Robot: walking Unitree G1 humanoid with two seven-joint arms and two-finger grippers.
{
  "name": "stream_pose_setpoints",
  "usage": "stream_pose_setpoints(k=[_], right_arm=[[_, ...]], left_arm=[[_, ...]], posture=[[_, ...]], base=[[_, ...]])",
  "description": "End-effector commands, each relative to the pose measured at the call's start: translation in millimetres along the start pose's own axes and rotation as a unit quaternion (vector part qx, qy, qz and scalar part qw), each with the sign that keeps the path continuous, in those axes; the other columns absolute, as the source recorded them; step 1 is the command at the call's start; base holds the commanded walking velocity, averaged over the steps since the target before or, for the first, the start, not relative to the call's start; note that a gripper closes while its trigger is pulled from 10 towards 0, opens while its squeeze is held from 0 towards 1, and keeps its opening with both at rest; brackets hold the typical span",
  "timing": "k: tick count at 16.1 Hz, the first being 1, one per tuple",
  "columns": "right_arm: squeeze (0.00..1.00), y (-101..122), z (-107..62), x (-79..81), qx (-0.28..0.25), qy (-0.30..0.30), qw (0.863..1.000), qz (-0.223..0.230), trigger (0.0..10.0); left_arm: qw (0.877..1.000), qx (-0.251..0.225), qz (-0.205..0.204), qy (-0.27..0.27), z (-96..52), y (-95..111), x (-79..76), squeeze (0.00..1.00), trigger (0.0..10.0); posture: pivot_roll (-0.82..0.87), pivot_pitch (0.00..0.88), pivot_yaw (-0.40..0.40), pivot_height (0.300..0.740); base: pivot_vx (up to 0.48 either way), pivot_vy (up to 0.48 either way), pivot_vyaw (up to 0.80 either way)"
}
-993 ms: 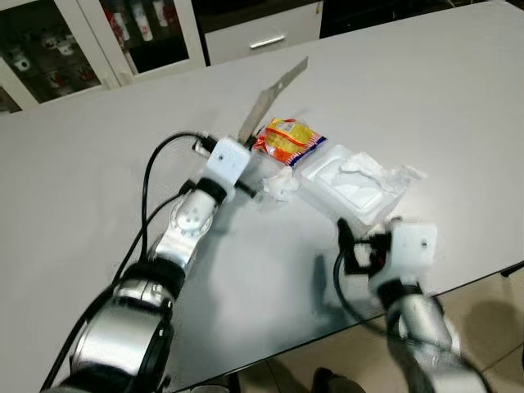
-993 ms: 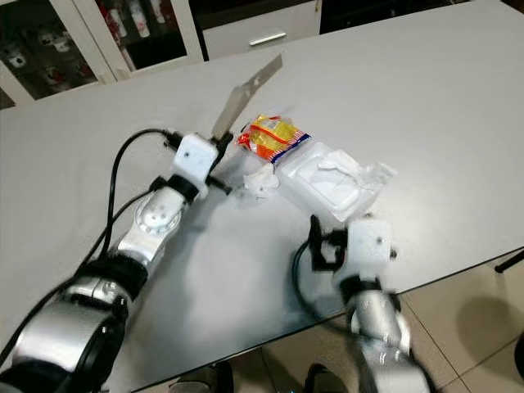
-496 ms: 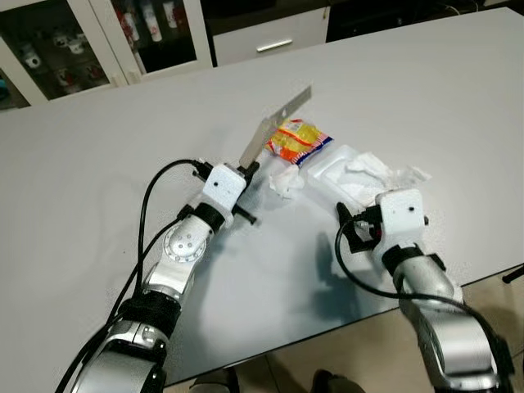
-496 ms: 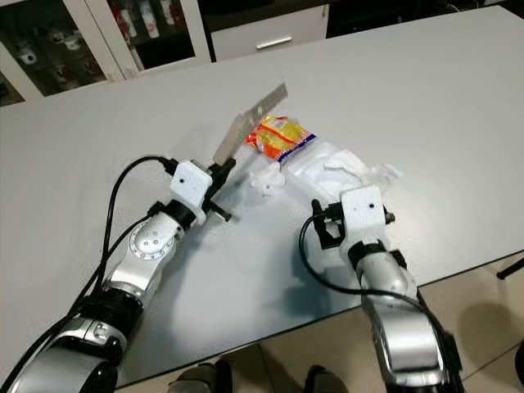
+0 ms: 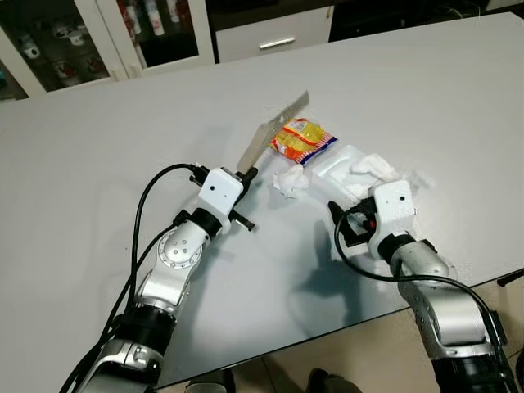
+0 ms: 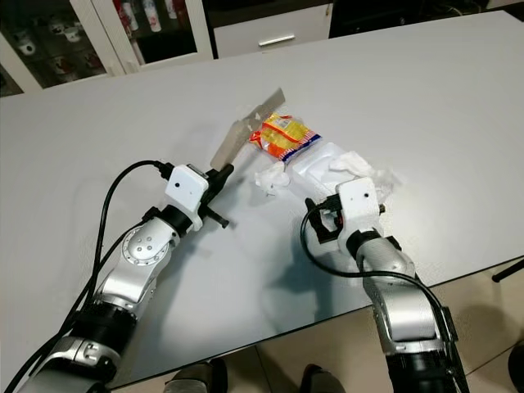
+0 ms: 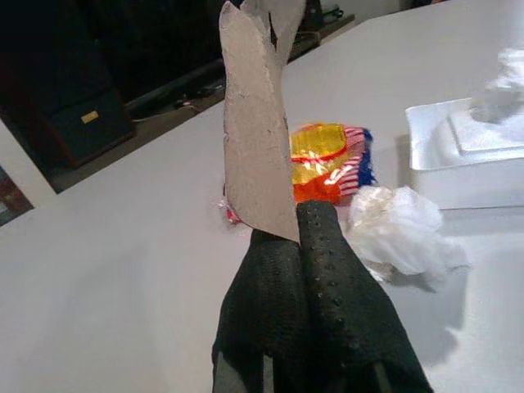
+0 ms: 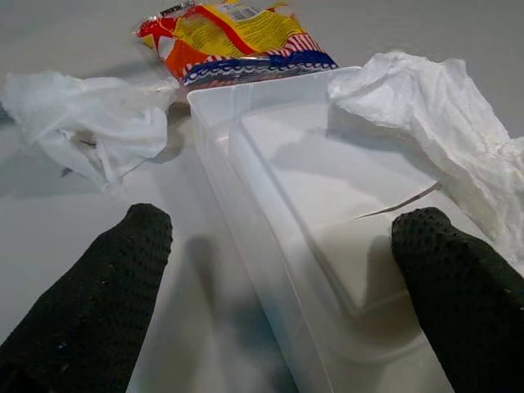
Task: Picking trash to rubbish bin
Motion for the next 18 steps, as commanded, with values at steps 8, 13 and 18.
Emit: stream_pose_setpoints(k=[8,13,18], right_arm=[[0.00,-68.8,-12.4,28.3,0.124,0.051,0.990,0.046,9.6],[0.00,-71.3,-30.4,47.1,0.145,0.064,0.986,0.045,10.0],[0.00,-67.6,-61.9,58.4,0.158,0.060,0.985,0.018,10.0]], left_arm=[[1.000,0.019,-0.007,-0.012,-2.0,-0.8,-6.3,0.00,0.0],[1.000,0.024,-0.011,-0.012,-0.6,-0.7,-6.8,0.00,0.0],[0.999,0.031,-0.015,-0.018,-0.5,-3.4,-9.2,0.00,0.0]], posture=[[0.13,0.189,0.049,0.740],[0.13,0.189,0.049,0.740],[0.12,0.177,0.048,0.740]], base=[[0.000,0.000,0.00],[0.000,0.000,0.00],[0.000,0.000,0.00]])
Point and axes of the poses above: a point about 5 cm out from each wrist's last joint towards the gripper, its own z axis pointing out of the wrist towards the gripper, its own y axis along the axis of the wrist's last joint, x = y × z, the point moved 5 cm from there along z, pointing out of the wrist towards the gripper, and after that the axes turned 9 degrees about -z, right-handed, at the moved point
